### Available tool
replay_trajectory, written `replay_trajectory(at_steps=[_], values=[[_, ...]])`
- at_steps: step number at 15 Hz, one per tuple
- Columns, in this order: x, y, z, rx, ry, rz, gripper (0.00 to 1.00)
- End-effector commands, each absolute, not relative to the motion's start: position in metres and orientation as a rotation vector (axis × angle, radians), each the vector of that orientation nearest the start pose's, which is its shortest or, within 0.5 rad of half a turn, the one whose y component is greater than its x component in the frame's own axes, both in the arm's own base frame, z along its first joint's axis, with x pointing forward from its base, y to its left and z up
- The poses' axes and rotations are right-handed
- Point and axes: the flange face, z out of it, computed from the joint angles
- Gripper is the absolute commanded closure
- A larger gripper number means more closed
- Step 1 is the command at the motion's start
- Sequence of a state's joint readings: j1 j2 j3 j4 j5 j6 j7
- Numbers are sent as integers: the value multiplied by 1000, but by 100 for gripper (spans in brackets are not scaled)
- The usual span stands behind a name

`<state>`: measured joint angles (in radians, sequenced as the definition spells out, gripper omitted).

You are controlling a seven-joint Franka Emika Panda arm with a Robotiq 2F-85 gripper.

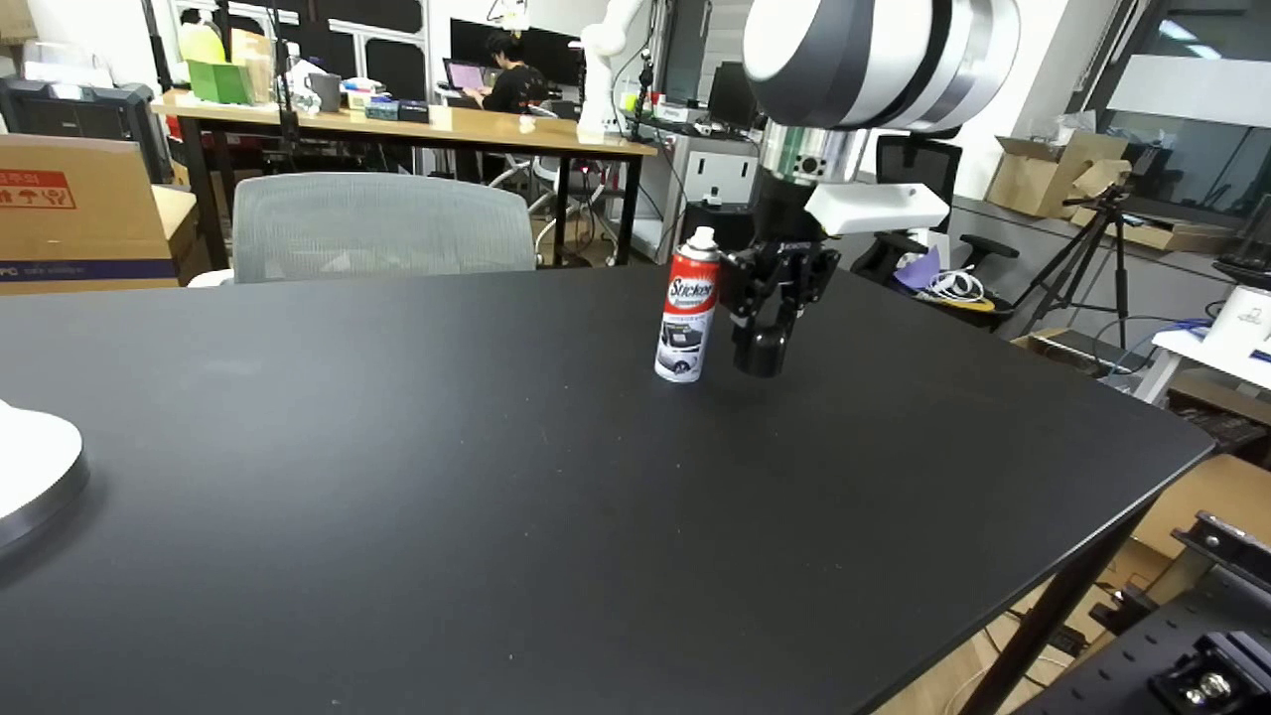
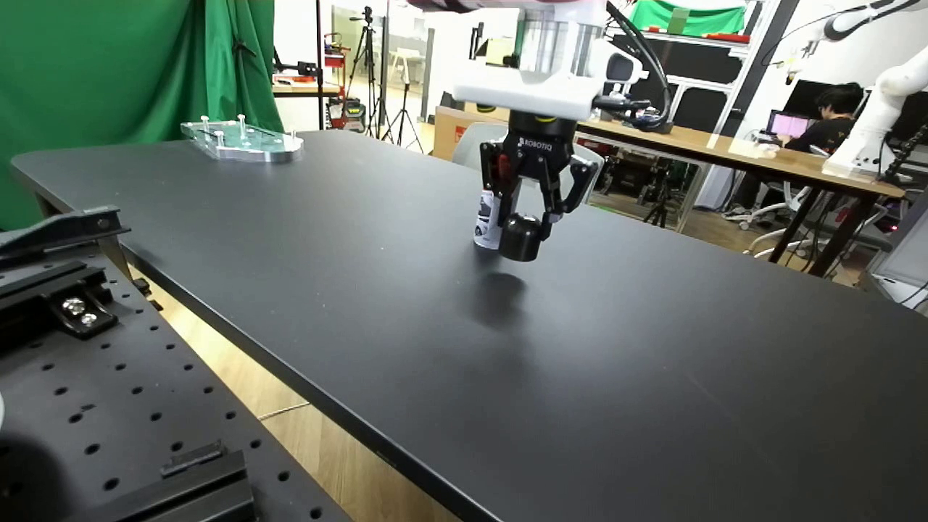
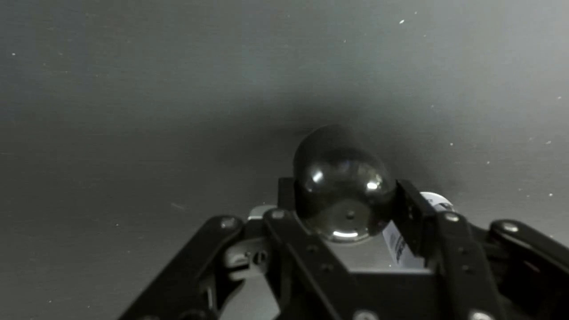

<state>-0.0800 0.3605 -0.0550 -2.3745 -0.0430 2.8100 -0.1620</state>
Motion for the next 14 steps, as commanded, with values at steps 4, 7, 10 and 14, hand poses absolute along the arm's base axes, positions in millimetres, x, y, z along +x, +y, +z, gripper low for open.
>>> replay_trajectory(at_steps=[4, 7, 10, 14], values=[[516, -76, 158, -3172, -80, -153, 68], [515, -77, 154, -3176, -85, -124, 12], [513, -74, 159, -3168, -84, -116, 0], [504, -70, 177, -3181, -105, -71, 0]])
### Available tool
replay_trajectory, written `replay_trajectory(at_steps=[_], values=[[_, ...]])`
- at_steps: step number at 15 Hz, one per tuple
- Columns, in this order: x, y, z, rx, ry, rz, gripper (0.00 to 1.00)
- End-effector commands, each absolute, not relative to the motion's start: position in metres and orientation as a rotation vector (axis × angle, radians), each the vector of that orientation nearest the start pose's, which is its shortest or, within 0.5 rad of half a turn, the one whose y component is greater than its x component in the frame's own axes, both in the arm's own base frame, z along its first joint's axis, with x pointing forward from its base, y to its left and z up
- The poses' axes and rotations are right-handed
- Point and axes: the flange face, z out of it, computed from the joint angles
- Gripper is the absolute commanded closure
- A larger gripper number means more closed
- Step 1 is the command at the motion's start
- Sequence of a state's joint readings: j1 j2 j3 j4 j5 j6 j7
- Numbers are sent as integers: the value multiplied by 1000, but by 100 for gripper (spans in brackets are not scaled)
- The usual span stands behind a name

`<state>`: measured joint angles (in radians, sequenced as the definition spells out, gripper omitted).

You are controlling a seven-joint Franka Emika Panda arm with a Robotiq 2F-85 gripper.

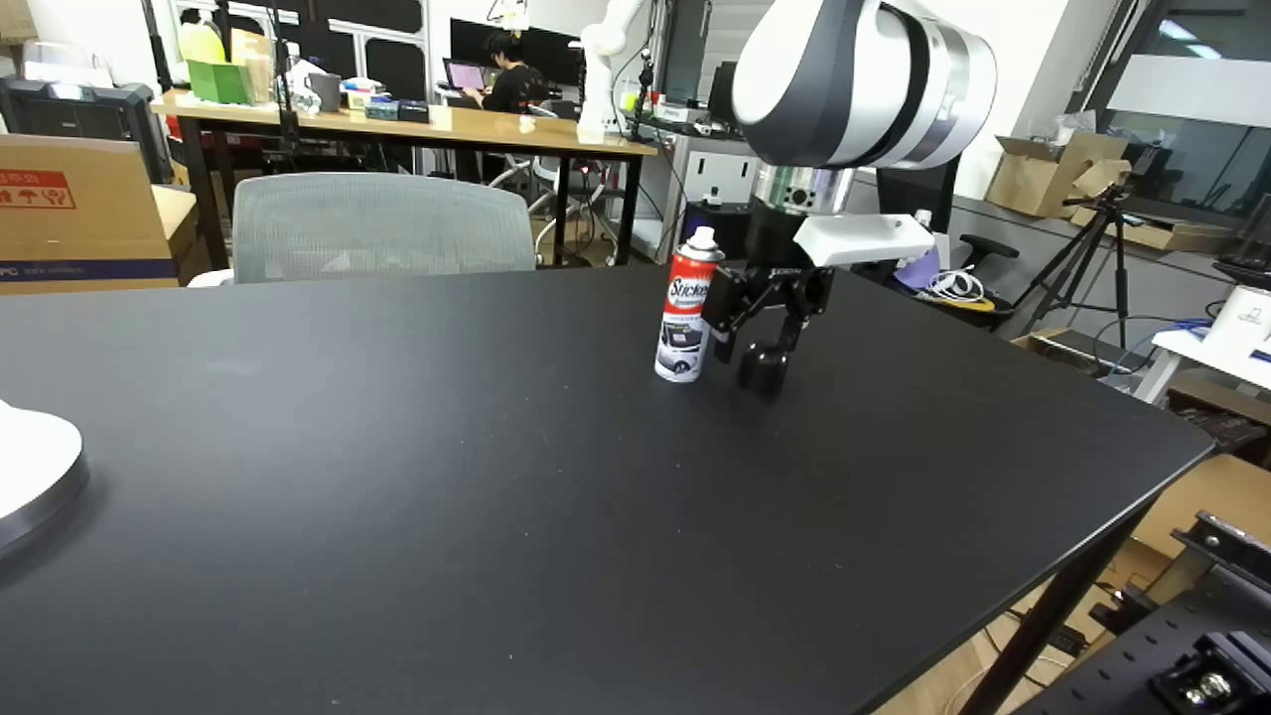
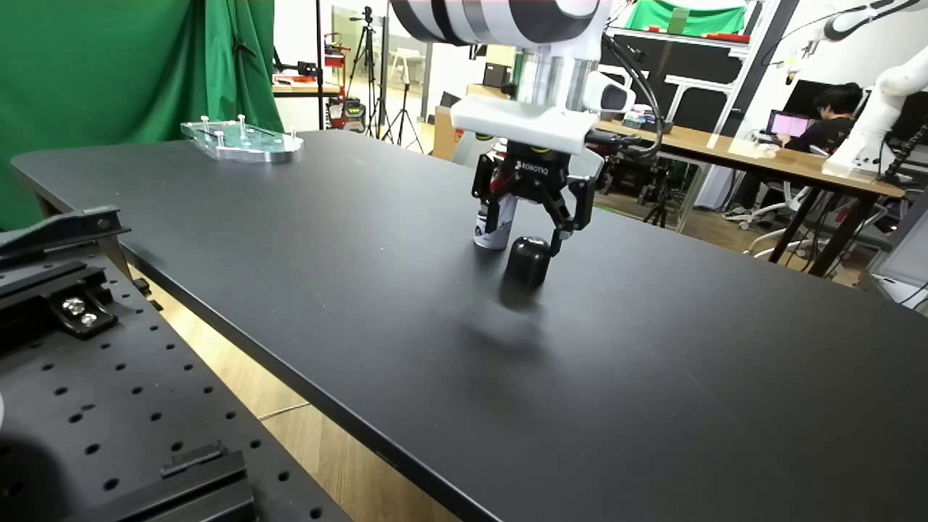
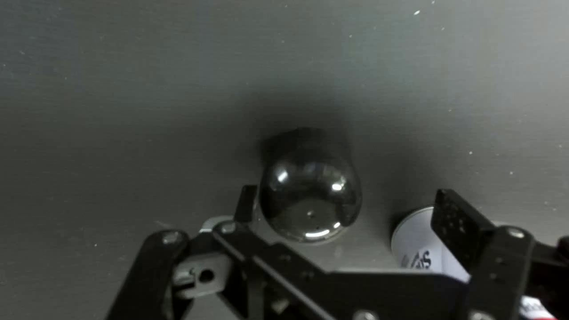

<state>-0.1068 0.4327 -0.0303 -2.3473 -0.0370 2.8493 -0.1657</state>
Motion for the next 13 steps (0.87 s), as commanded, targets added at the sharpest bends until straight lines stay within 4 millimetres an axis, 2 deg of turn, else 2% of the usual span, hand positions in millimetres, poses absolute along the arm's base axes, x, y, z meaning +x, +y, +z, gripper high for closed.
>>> replay_trajectory(at_steps=[1, 7, 10, 13], values=[[502, -70, 183, -3188, -118, -54, 0], [479, -70, 231, -3291, -99, 179, 0], [469, -62, 254, -3298, -117, 410, 0], [460, -57, 267, -3269, -127, 604, 0]])
